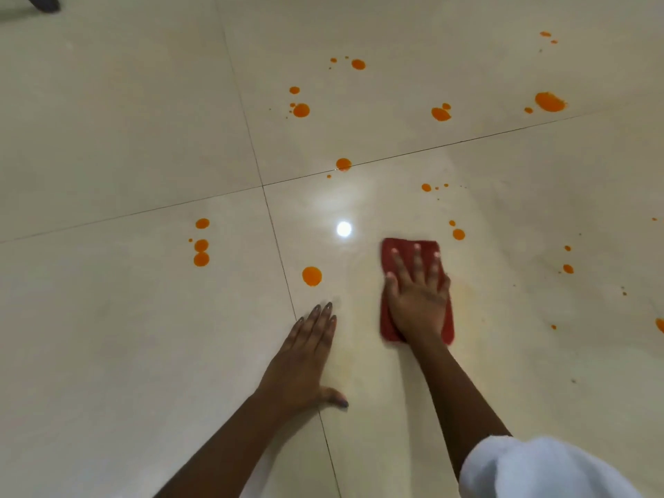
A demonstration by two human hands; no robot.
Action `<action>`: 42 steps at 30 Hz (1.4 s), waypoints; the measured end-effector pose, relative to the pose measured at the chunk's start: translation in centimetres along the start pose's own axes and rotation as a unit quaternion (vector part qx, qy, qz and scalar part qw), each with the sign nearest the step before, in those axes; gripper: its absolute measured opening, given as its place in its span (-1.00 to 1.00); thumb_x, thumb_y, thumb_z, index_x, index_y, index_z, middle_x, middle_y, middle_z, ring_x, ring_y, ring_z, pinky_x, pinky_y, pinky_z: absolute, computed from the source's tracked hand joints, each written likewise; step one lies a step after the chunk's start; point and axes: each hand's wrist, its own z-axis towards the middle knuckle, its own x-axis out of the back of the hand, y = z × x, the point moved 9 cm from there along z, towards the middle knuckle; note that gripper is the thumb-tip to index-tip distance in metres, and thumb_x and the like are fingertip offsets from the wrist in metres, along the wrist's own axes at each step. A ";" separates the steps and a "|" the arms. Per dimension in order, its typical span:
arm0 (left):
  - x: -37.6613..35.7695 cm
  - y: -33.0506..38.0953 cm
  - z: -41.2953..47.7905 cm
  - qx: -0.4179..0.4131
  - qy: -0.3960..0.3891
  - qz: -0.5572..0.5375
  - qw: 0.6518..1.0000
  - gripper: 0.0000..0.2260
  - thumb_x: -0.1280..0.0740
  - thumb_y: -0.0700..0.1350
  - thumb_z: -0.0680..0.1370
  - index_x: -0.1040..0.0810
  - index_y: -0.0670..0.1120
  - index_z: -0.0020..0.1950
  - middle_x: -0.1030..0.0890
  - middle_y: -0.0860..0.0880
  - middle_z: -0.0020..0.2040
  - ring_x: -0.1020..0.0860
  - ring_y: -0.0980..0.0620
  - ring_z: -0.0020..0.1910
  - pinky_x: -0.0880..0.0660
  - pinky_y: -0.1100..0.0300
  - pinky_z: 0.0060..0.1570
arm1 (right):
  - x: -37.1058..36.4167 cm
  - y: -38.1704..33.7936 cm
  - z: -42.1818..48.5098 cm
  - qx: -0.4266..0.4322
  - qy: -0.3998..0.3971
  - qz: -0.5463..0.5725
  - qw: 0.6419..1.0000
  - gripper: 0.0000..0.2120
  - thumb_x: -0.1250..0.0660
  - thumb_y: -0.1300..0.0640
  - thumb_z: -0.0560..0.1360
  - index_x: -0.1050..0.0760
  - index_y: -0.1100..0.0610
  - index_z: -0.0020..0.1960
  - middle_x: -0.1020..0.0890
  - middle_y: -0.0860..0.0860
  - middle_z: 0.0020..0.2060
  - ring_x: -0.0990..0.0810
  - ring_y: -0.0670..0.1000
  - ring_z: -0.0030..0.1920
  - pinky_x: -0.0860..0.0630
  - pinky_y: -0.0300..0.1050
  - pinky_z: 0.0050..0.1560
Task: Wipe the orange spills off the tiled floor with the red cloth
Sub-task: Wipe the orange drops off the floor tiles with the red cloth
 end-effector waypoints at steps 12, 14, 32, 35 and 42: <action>0.9 -7.9 -2.8 0.122 0.005 -0.066 0.990 0.21 -0.18 0.56 0.20 0.50 -0.08 0.40 0.51 -0.06 0.44 0.47 -0.04 0.44 0.38 0.07 0.45 | -1.4 -8.3 1.0 0.088 -0.004 -0.012 0.996 -0.50 0.06 -0.09 0.61 0.10 -0.15 0.51 0.02 0.03 0.54 0.14 0.17 0.52 0.07 0.22 0.47; 0.9 -8.4 -2.8 0.131 0.005 -0.077 0.988 0.20 -0.21 0.54 0.22 0.50 -0.09 0.40 0.51 -0.06 0.43 0.48 -0.04 0.44 0.42 0.08 0.42 | -1.2 -6.2 -2.9 0.020 0.040 0.013 0.999 -0.50 0.02 -0.08 0.59 -0.01 -0.11 0.51 -0.12 0.07 0.52 0.02 0.22 0.51 -0.05 0.28 0.43; 0.7 -8.1 -2.5 0.142 -0.052 -0.050 0.987 0.21 -0.26 0.51 0.24 0.49 -0.10 0.41 0.54 -0.04 0.42 0.50 -0.12 0.41 0.34 -0.06 0.43 | -3.1 -15.4 -2.5 0.251 -0.042 -0.029 0.967 -0.51 0.09 -0.11 0.59 0.05 -0.14 0.51 0.01 0.01 0.54 0.14 0.17 0.52 0.10 0.21 0.45; 0.7 -7.1 -2.0 0.112 -0.076 -0.053 0.989 0.15 -0.33 0.43 0.28 0.54 0.06 0.37 0.59 0.08 0.36 0.57 -0.18 0.32 0.32 -0.23 0.39 | -0.8 -7.6 3.8 0.104 -0.009 -0.061 0.993 -0.51 0.05 -0.10 0.61 0.06 -0.17 0.51 0.01 0.00 0.54 0.10 0.15 0.52 0.06 0.18 0.46; 0.1 -5.5 -1.2 0.139 -0.109 -0.060 0.982 0.18 -0.30 0.47 0.25 0.55 0.00 0.36 0.64 0.04 0.35 0.62 -0.16 0.31 0.41 -0.39 0.24 | -2.3 -6.2 -9.4 0.056 0.002 0.037 0.998 -0.49 -0.02 -0.08 0.53 -0.19 -0.04 0.47 -0.25 0.13 0.46 -0.20 0.30 0.44 -0.25 0.35 0.33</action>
